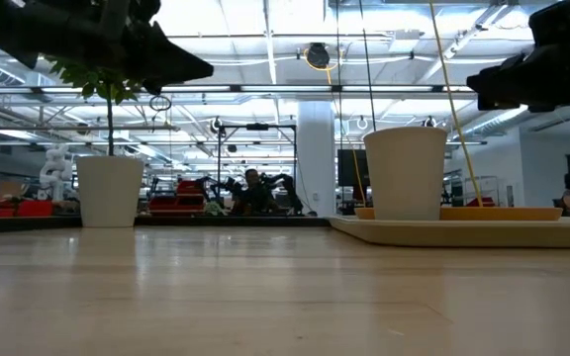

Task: Pick and place plate/cup/fork/spoon on tray
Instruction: Return to Home Position

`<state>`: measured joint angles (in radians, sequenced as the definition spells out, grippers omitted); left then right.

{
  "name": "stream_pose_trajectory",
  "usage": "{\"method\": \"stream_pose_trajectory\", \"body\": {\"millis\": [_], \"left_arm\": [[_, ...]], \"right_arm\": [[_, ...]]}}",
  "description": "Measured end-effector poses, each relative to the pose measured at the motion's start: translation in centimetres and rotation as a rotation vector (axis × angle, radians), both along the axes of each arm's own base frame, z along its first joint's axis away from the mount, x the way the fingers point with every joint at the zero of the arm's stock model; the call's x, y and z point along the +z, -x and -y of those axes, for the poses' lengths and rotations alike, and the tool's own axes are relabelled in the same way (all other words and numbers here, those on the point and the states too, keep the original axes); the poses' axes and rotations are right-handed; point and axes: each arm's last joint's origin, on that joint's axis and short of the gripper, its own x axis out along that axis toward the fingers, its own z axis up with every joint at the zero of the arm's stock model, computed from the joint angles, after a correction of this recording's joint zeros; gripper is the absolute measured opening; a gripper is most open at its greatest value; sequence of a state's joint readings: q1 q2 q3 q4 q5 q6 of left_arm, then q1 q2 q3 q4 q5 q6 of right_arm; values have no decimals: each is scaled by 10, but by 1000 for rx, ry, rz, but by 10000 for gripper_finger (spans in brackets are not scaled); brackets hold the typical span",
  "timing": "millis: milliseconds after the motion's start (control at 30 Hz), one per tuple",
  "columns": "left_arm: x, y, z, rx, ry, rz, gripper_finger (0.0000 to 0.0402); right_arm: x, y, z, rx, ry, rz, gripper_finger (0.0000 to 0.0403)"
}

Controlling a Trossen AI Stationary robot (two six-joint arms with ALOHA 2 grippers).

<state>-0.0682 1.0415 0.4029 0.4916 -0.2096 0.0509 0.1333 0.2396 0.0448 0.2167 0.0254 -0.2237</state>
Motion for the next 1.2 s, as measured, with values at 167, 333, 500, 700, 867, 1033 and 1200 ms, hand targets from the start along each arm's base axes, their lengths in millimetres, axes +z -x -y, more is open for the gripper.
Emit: {"method": "stream_pose_trajectory", "body": {"millis": [167, 333, 500, 700, 867, 1033, 1200], "left_arm": [[-1, 10, 1, -8, -1, 21, 7], [-8, 21, 1, -11, 2, 22, 9], [-16, 33, 0, -9, 12, 30, 7], [-23, 46, -1, -8, 23, 49, 6], [-30, 56, -2, -9, 21, 62, 10], [-42, 67, -3, -10, 25, 74, 17], [-55, 79, -4, -10, 27, 129, 4]], "right_arm": [[4, 8, 1, 0, -9, 53, 0], [8, 15, 2, 0, -14, 106, 0], [4, 16, 2, -1, -7, 67, 0], [2, 16, 2, -5, 0, 56, 0], [-2, 15, 3, -37, -6, 4, 0], [-2, 15, 4, -52, -21, 5, 0], [-2, 15, 4, -53, -21, 5, 0]]}}
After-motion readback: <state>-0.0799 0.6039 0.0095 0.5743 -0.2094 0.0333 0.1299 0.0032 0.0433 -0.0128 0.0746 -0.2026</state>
